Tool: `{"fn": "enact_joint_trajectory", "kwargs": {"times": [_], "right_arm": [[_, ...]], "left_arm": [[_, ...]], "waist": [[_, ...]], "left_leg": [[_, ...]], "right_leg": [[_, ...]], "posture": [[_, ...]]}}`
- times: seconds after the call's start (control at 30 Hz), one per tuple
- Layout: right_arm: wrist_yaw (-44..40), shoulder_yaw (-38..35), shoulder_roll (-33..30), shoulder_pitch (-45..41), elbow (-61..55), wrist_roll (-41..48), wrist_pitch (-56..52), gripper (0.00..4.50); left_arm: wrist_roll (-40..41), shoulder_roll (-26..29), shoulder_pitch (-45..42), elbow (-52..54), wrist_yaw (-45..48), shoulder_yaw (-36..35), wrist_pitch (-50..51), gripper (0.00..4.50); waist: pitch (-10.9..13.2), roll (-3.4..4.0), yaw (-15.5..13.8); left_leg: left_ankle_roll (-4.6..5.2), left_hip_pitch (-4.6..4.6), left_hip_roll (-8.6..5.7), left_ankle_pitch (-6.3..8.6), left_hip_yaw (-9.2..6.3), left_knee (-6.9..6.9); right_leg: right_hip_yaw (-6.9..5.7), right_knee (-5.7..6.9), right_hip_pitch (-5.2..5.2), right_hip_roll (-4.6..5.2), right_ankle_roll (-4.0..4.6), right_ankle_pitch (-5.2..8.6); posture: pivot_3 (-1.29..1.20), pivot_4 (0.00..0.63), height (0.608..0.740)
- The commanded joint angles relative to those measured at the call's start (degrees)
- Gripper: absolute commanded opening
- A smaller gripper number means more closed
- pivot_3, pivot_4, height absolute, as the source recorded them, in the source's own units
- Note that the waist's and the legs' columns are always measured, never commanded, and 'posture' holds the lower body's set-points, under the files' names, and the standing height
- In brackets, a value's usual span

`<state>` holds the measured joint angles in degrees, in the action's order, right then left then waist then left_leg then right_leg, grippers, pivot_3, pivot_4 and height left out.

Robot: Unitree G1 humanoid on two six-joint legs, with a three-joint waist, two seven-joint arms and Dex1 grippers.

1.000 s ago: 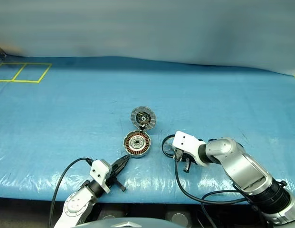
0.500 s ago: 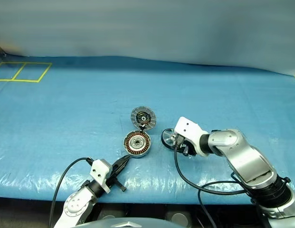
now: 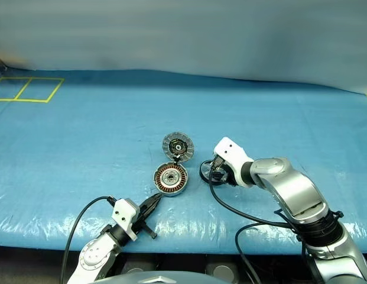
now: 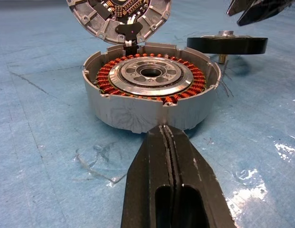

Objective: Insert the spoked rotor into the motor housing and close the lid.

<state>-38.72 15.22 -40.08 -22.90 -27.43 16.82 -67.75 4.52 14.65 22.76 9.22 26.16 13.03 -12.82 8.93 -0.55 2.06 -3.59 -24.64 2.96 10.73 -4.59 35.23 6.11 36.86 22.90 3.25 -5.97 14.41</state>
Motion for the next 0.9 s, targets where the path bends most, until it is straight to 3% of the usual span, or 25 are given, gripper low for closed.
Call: {"fn": "enact_joint_trajectory", "kwargs": {"times": [0.03, 0.9], "right_arm": [[-0.4, 0.6, -0.3, -2.2, 1.1, -0.3, 2.5, 1.91], [-4.0, 8.3, -4.8, -2.3, 7.6, -5.2, 8.8, 1.91]], "left_arm": [[-0.4, -0.6, 0.2, 0.5, -0.6, 0.5, -0.7, 0.0], [-1.0, -1.2, 1.5, -0.7, -1.8, 0.7, -2.3, 0.0]], "waist": [[0.0, 0.01, 0.0], [0.0, 0.0, -0.1]], "left_leg": [[0.0, -0.01, 0.0, 0.0, 0.0, 0.0], [0.0, 0.06, 0.0, 0.0, -0.01, 0.0]], "right_leg": [[0.0, 0.0, 0.0, 0.0, 0.0, 0.0], [0.0, -0.02, 0.01, 0.0, 0.0, 0.0]], "posture": [[0.0, 0.15, 0.74], [0.0, 0.15, 0.74]]}}
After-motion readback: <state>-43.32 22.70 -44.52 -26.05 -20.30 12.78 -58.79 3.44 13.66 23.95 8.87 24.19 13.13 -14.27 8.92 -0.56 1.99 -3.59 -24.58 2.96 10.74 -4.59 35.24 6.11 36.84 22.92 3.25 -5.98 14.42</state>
